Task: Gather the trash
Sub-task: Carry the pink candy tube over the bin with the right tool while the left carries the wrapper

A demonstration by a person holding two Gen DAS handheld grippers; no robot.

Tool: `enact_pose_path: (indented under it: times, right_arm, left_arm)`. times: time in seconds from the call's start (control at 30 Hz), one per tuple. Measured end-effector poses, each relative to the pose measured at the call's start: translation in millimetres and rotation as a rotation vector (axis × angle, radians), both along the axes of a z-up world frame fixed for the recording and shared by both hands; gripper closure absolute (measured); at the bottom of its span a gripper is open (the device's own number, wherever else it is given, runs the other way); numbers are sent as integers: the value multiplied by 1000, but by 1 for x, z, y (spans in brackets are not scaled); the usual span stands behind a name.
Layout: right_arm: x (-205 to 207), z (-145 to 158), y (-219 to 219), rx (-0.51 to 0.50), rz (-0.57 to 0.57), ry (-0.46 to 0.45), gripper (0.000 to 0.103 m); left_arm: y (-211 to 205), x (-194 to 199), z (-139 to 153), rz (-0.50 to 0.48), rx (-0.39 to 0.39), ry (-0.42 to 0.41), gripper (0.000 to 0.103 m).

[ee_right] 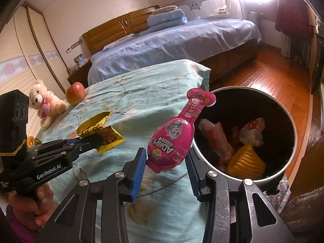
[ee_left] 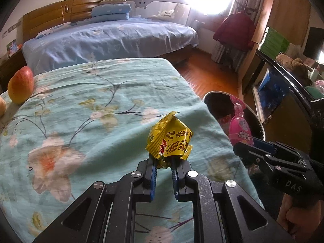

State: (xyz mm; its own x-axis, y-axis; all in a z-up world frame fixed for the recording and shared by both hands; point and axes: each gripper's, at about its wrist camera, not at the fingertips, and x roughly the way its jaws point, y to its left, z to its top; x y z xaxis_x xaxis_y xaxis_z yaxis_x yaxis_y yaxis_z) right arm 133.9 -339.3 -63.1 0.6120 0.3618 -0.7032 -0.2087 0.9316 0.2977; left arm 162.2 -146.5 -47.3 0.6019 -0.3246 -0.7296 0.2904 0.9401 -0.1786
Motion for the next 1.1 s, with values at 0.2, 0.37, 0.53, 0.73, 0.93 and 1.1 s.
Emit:
enact_pose_path:
  times: [0.2, 0.37, 0.53, 0.73, 0.93, 1.1]
  right_arm:
    - [-1, 3, -10, 3, -19, -8, 63]
    - [-2, 4, -18, 4, -36, -13, 63]
    - [-2, 5, -24, 4, -51, -12, 63]
    - [-2, 6, -34, 5, -70, -13, 63]
    - [-1, 6, -43, 3, -89, -12, 63]
    - [0, 4, -50, 3, -102, -10, 63]
  left_arm:
    - [-12, 1, 1, -15, 1, 0, 92]
    - [-21, 3, 4, -25, 3, -4, 92]
    - [-31, 6, 7, -40, 7, -9, 92]
    - [-42, 8, 10, -60, 7, -14, 91]
    - [-52, 11, 12, -75, 10, -14, 91]
    - [-60, 15, 11, -87, 15, -13, 91]
